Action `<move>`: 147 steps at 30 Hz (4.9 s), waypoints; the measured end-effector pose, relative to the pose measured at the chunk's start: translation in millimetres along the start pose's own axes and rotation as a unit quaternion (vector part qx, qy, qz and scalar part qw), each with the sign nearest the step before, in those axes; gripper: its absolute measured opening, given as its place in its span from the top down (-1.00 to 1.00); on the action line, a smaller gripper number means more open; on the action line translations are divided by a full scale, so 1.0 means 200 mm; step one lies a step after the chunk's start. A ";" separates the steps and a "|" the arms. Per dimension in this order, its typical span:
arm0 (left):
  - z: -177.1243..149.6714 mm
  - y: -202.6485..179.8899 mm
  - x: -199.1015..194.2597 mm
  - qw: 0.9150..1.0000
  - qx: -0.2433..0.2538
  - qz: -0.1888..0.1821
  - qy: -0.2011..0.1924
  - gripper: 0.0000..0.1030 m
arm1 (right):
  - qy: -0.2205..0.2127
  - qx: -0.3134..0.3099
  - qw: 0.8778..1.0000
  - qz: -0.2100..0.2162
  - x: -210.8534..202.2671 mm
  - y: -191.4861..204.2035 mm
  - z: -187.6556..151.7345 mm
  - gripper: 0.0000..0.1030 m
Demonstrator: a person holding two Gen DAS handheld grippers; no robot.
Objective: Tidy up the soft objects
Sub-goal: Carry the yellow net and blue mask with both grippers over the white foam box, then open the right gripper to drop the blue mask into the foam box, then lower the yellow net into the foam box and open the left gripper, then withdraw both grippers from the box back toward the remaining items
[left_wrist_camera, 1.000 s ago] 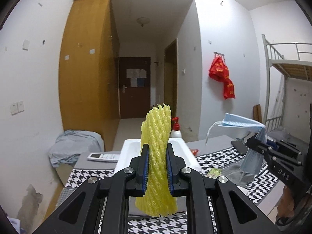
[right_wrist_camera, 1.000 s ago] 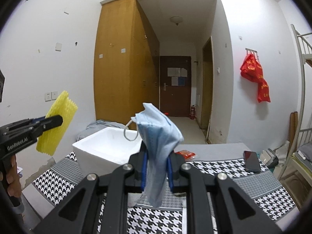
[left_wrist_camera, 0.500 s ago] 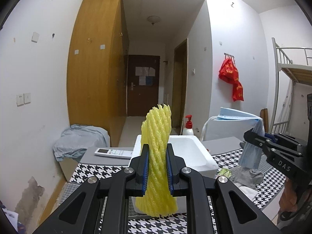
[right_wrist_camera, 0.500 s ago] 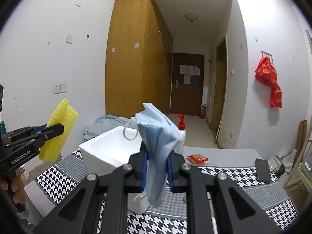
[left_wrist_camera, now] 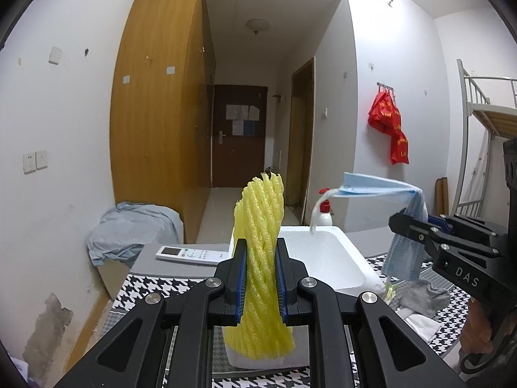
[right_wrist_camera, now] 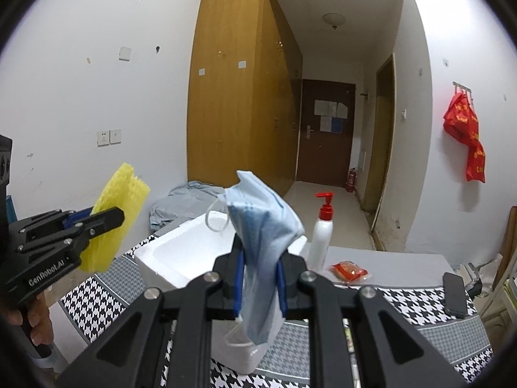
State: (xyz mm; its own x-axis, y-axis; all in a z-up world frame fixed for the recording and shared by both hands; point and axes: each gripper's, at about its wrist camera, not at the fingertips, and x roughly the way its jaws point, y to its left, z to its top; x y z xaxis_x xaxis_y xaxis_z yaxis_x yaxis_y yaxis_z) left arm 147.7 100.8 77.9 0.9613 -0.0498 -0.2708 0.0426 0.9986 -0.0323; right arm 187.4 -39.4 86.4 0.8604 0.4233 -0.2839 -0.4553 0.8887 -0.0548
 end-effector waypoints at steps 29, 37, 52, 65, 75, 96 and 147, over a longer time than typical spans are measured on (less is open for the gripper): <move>0.02 0.12 0.14 1.000 -0.018 -0.002 0.014 0.67 | 0.078 0.008 0.996 0.045 0.38 0.05 0.04 0.44; 0.01 0.12 0.15 1.000 -0.023 0.004 0.016 0.67 | 0.085 0.006 0.995 0.052 0.41 0.06 0.03 -0.22; 0.04 0.13 0.21 0.999 -0.022 -0.001 0.027 0.67 | 0.071 -0.004 0.996 0.060 0.35 0.06 0.04 -0.45; 0.07 0.04 0.25 1.000 -0.006 -0.012 0.027 0.67 | 0.023 -0.005 0.999 0.039 0.20 0.01 0.05 -0.99; 0.08 -0.03 0.30 0.999 0.002 -0.023 0.036 0.67 | 0.010 0.007 1.000 0.029 0.15 -0.05 0.02 -0.99; 0.07 -0.15 0.42 0.997 0.014 -0.043 0.056 0.67 | 0.010 0.014 1.000 -0.013 0.04 -0.20 -0.06 -0.99; -0.05 -0.24 -0.02 1.000 -0.002 0.004 -0.014 -0.98 | -0.015 0.046 0.999 -0.018 -0.20 -0.26 -0.17 -0.99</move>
State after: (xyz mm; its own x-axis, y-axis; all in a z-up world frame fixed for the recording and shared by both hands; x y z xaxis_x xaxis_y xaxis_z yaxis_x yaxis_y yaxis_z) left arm 138.8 53.0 70.8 0.9686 -0.0418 -0.2449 0.0343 0.9988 -0.0350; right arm 169.3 -107.6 67.7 0.8826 0.3949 -0.2550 -0.4023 0.9152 0.0246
